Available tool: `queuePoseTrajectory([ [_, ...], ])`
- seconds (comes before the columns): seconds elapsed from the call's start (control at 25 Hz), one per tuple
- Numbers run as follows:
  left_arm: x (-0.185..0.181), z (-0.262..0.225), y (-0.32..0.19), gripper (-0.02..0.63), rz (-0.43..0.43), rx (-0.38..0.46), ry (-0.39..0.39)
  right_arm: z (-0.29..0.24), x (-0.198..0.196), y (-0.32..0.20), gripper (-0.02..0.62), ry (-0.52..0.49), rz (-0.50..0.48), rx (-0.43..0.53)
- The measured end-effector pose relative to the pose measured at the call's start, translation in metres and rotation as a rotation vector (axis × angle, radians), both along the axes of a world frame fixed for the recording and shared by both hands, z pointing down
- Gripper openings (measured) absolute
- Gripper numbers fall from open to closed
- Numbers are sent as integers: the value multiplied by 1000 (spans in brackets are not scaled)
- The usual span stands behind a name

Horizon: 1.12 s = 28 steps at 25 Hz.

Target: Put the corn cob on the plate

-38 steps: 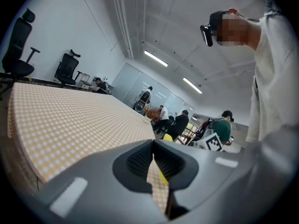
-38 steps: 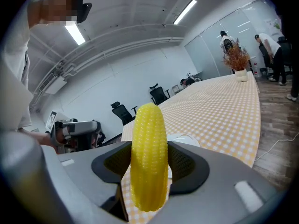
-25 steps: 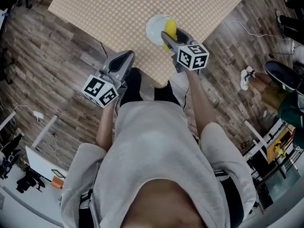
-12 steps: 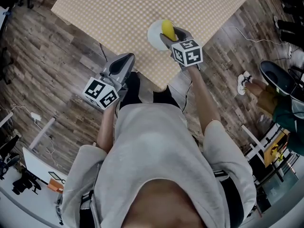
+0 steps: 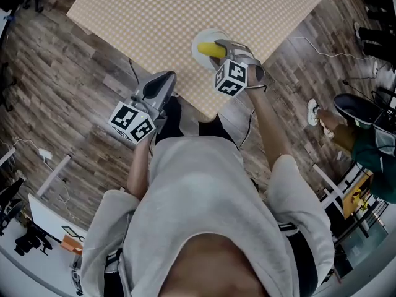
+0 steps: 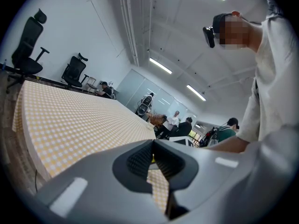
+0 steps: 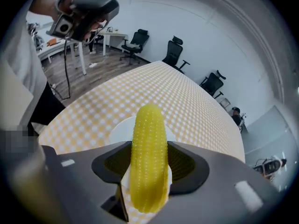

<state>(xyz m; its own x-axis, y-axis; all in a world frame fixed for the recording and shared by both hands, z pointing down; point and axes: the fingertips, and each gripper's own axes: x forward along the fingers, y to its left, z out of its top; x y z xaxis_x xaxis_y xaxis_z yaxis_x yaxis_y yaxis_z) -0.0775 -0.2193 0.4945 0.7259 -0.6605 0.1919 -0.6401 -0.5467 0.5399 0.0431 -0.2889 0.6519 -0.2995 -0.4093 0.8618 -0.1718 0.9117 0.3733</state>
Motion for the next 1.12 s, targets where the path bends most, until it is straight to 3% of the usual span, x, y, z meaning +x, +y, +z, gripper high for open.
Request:
queuePoseTrajectory([
  [0.16, -1, 2, 0, 9, -2, -2, 5, 8, 1, 3, 241, 136, -134, 48],
  [0.32, 1, 4, 0, 9, -2, -6, 14, 17, 3, 8, 241, 201, -203, 49],
  [1.12, -10, 6, -4, 9, -33, -13, 27, 29, -5, 1, 242, 216, -234, -66],
])
